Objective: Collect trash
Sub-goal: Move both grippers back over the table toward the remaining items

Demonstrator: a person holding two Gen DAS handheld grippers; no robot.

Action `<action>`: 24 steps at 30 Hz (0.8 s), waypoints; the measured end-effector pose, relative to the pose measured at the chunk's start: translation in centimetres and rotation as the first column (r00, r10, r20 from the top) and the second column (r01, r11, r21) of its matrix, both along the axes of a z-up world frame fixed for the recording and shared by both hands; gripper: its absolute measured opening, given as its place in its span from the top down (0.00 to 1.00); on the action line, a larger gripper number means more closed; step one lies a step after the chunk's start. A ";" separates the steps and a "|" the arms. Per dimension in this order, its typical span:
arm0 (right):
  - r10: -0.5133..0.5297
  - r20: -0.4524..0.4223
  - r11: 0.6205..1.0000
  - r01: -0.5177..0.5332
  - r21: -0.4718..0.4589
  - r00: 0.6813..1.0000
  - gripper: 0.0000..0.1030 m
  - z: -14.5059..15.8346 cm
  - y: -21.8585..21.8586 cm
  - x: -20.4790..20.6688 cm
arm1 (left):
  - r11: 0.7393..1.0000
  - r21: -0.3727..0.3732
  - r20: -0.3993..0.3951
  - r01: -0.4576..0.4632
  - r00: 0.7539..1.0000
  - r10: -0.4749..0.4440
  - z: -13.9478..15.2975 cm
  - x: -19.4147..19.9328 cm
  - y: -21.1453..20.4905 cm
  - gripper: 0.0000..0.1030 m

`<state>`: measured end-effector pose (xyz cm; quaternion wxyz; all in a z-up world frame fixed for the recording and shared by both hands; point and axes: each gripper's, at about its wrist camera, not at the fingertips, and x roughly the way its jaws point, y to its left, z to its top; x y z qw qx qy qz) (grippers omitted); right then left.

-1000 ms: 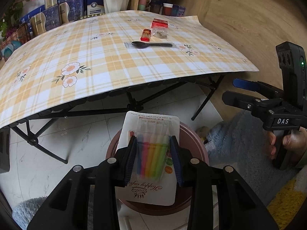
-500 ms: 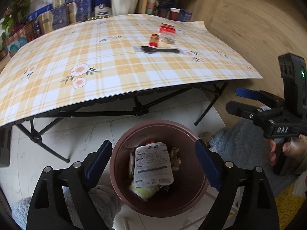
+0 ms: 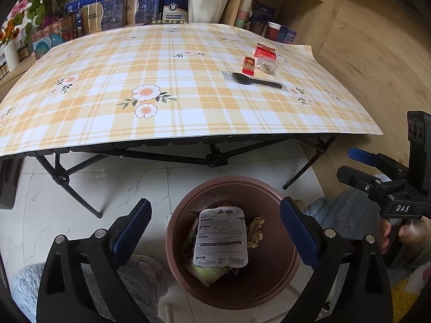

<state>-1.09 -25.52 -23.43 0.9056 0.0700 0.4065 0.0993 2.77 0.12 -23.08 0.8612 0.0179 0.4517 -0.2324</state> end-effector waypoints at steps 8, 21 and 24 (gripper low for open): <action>-0.004 -0.006 1.000 0.004 0.005 1.000 0.06 -0.3 0.0 0.0 | 1.000 0.005 -0.006 -0.010 1.000 0.010 -0.2 0.0 0.1 0.09; -0.061 0.021 0.997 0.062 -0.048 0.998 0.06 1.1 -1.2 0.7 | 0.997 -0.039 -0.023 -0.072 0.997 0.071 0.4 0.9 1.4 0.09; -0.090 0.030 0.990 0.092 -0.110 0.996 0.06 1.7 -1.7 1.3 | 0.993 -0.077 -0.015 -0.090 0.996 0.089 1.3 1.9 1.8 0.09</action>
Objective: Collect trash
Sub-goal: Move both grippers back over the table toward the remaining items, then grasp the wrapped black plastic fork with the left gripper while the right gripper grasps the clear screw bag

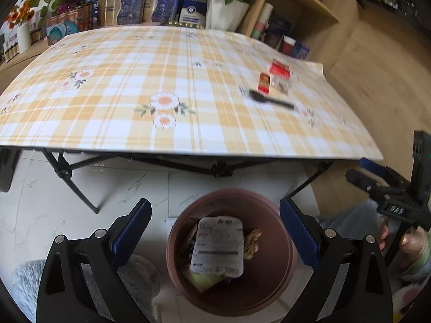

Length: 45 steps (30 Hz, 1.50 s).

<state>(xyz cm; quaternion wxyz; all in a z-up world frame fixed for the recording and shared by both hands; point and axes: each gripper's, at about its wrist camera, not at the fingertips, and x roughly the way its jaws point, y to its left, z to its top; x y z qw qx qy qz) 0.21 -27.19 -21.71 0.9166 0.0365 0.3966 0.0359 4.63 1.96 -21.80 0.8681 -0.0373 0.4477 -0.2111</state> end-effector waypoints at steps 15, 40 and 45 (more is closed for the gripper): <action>-0.013 -0.013 1.000 0.012 -0.015 1.000 0.06 1.9 -3.9 8.0 | 0.997 0.002 0.122 0.076 0.990 -0.076 4.8 8.0 -3.7 0.09; -0.132 -0.101 0.969 0.150 0.197 0.986 0.06 0.2 -12.0 11.8 | 0.664 0.296 -0.010 0.687 0.697 -0.717 -1.1 15.5 -20.1 0.58; -0.130 -0.100 0.969 0.147 0.197 0.987 0.06 0.2 -12.1 11.8 | 0.676 0.255 -0.006 0.691 0.700 -0.714 -1.1 16.1 -19.6 0.59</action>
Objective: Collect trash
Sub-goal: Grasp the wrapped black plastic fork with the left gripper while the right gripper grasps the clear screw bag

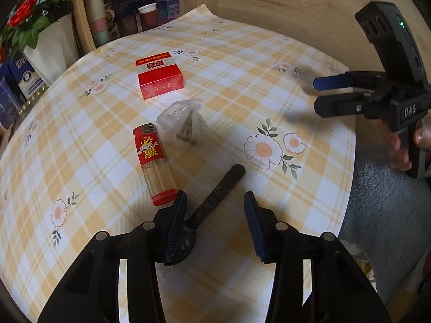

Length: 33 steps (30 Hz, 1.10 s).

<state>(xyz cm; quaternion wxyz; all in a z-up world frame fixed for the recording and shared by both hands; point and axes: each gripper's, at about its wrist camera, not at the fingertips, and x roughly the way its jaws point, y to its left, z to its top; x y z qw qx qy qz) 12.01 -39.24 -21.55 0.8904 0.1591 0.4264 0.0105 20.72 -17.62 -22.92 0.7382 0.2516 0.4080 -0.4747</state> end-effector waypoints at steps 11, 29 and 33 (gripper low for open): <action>0.038 0.009 0.999 -0.038 -0.020 0.999 0.06 -0.1 1.0 0.4 | 0.976 -0.071 0.007 -0.204 0.979 0.205 0.4 -2.5 4.9 0.91; 0.293 -0.014 0.912 -0.284 -0.295 0.956 0.18 0.3 10.8 11.1 | 0.707 -0.351 -0.213 -0.614 0.788 0.578 5.2 -5.3 16.0 0.91; 0.288 -0.038 0.909 -0.286 -0.302 0.957 0.24 -0.3 11.0 12.5 | 0.682 -0.365 -0.223 -0.634 0.770 0.597 5.4 -6.1 17.4 0.91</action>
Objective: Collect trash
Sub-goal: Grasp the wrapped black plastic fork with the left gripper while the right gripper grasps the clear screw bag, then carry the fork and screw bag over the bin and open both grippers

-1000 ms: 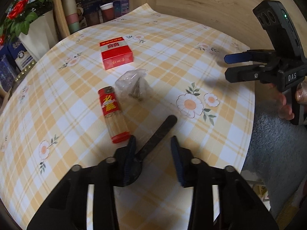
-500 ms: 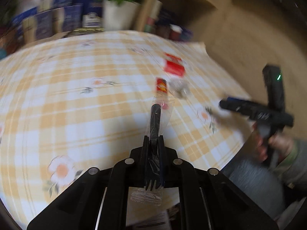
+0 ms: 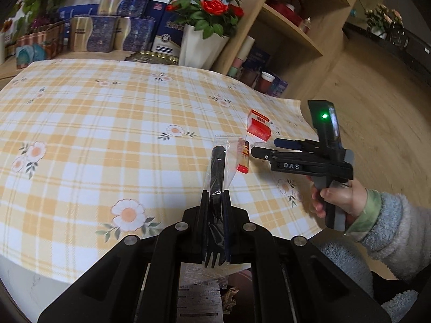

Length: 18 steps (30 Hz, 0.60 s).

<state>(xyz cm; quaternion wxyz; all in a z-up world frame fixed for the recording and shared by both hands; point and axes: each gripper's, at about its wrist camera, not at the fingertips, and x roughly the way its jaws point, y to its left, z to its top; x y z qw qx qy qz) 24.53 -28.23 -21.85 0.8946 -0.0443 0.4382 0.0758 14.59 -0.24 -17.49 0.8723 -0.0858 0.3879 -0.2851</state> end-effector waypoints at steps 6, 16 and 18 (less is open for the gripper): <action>-0.010 -0.049 0.998 0.013 0.057 0.999 0.47 -1.4 -0.9 0.3 | 1.000 -0.008 -0.009 -0.027 1.000 0.027 -0.2 -0.7 1.4 0.91; -0.062 0.024 0.981 0.057 0.186 0.998 0.53 0.5 -1.9 -4.7 | 1.000 -0.021 -0.012 0.003 1.000 -0.004 0.1 -1.8 0.5 0.91; -0.068 0.042 0.972 0.056 0.229 0.997 0.53 1.1 -2.1 -6.2 | 1.000 -0.022 -0.009 0.013 1.000 -0.013 0.3 -2.2 0.3 0.91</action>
